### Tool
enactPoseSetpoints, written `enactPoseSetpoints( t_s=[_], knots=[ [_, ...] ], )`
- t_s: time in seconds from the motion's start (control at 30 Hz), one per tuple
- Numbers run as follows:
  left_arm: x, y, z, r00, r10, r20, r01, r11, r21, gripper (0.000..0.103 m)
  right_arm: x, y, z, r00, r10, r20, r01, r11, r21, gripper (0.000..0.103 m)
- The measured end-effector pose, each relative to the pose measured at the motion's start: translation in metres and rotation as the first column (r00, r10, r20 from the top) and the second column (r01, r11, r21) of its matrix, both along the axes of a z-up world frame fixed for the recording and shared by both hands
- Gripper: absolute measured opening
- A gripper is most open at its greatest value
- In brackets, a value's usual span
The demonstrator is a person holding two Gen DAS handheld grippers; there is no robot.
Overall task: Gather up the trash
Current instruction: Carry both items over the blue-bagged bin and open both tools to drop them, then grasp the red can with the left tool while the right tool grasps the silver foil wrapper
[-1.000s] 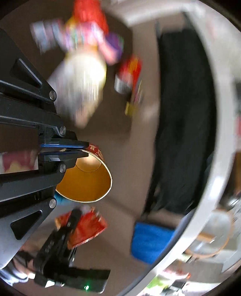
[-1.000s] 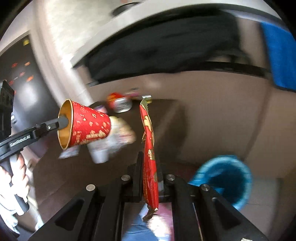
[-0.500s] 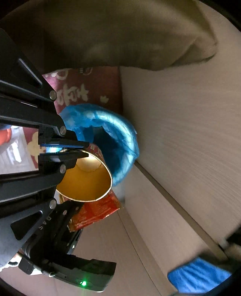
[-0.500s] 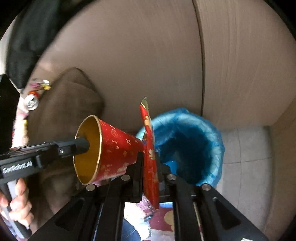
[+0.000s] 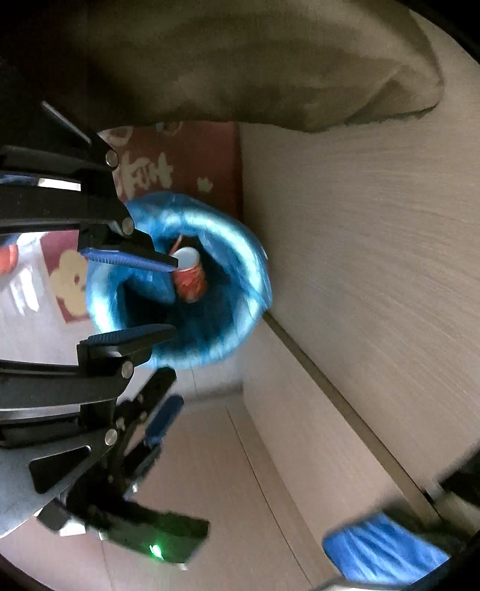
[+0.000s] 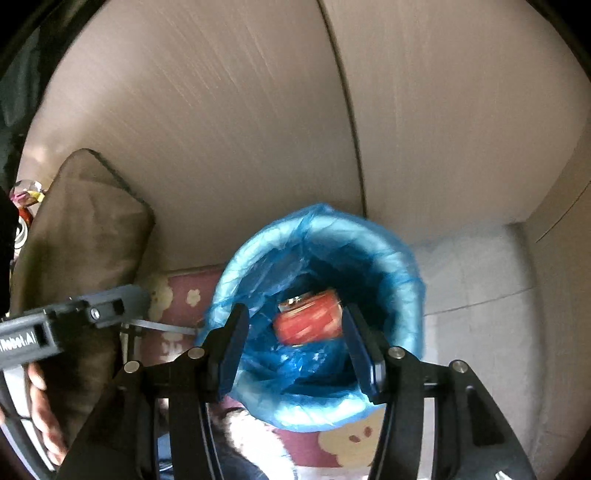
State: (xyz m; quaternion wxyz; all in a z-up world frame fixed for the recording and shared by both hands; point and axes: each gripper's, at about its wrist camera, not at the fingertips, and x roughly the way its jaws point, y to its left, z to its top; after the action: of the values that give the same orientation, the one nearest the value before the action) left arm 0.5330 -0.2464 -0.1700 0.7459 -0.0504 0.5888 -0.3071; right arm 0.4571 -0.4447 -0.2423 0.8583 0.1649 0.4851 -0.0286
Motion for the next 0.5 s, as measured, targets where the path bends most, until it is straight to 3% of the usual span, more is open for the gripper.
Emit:
enactPoseSetpoints(
  t_s=[0.1, 0.2, 0.3, 0.5],
  knots=[
    [-0.021, 0.019, 0.049, 0.995, 0.002, 0.097, 0.003, 0.999, -0.049, 0.031, -0.013, 0.005, 0.022, 0.999, 0.001, 0.05, 0.0, 1.0, -0.023, 0.05],
    [-0.039, 0.047, 0.095, 0.975, 0.042, 0.218, -0.038, 0.999, -0.026, 0.031, -0.027, 0.021, 0.053, 0.991, 0.037, 0.128, -0.03, 0.998, -0.054, 0.05],
    [-0.048, 0.093, 0.133, 0.946, 0.137, 0.294, -0.144, 0.99, 0.001, 0.031, -0.033, 0.057, 0.086, 0.97, 0.122, 0.208, -0.103, 0.99, -0.101, 0.05],
    [-0.059, 0.197, 0.174, 0.866, 0.263, 0.426, -0.3, 0.954, 0.021, 0.032, -0.024, 0.151, 0.133, 0.875, 0.372, 0.309, -0.348, 0.928, -0.132, 0.054]
  ],
)
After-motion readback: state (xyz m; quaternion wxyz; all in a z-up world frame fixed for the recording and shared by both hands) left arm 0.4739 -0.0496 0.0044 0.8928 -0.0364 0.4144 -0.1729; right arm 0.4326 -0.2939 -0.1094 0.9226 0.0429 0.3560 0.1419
